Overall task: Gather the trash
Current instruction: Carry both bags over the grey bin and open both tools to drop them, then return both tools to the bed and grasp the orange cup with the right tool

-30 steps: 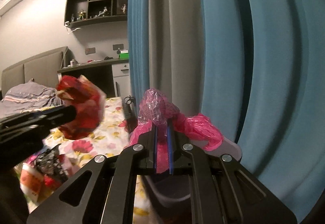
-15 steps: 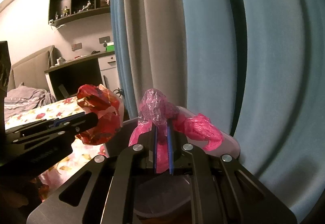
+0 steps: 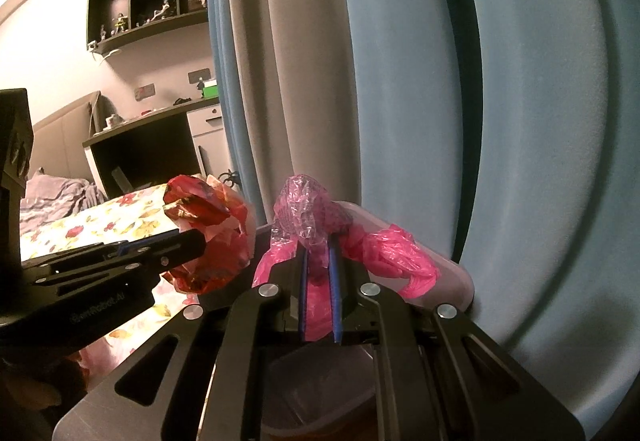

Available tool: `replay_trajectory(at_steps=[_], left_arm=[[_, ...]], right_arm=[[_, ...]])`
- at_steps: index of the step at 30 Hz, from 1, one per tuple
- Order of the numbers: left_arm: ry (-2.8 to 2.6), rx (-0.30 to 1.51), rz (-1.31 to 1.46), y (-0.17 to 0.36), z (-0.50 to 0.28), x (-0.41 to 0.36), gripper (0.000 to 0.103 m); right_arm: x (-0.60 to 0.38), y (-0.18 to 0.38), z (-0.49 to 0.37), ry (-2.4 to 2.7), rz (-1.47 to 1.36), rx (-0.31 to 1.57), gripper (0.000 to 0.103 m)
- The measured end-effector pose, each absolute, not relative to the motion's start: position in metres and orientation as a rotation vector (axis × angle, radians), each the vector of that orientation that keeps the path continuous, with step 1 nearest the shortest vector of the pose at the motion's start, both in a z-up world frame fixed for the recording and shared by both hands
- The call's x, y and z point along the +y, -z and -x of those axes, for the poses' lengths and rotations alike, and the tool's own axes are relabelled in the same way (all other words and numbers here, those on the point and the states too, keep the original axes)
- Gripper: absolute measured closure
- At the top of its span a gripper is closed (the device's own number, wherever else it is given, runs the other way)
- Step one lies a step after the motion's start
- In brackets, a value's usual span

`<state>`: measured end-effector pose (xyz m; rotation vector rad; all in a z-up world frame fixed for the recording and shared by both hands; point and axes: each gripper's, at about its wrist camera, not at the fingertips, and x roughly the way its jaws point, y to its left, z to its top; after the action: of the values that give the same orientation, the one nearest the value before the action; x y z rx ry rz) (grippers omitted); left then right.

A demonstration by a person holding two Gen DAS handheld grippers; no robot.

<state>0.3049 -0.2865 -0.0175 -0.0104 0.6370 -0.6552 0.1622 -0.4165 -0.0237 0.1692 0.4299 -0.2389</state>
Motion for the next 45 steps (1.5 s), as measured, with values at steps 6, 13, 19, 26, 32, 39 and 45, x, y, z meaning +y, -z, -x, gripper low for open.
replay_trajectory(at_steps=[6, 13, 19, 26, 32, 39, 45], left_arm=[[0.621, 0.624, 0.014, 0.019, -0.309, -0.281, 0.033], [0.531, 0.564, 0.024, 0.012, -0.309, -0.259, 0.014], [0.482, 0.523, 0.013, 0.006, -0.292, -0.243, 0.008], [0.436, 0.497, 0.011, -0.001, -0.262, -0.222, 0.006], [0.4, 0.48, 0.001, -0.007, -0.24, -0.203, 0.006], [0.357, 0.455, 0.015, -0.012, -0.208, -0.166, 0.006], [0.279, 0.448, 0.035, -0.012, -0.178, -0.118, 0.006]], right_arm=[[-0.415, 0.017, -0.174, 0.25, -0.175, 0.432, 0.07], [-0.419, 0.018, -0.169, 0.268, -0.198, 0.428, 0.058], [-0.415, 0.016, -0.159, 0.279, -0.204, 0.414, 0.039], [-0.403, 0.011, -0.148, 0.287, -0.191, 0.393, 0.024], [-0.392, 0.005, -0.136, 0.291, -0.193, 0.369, 0.017], [-0.371, 0.001, -0.123, 0.279, -0.175, 0.354, 0.015], [-0.339, 0.0, -0.11, 0.223, -0.172, 0.36, 0.015]])
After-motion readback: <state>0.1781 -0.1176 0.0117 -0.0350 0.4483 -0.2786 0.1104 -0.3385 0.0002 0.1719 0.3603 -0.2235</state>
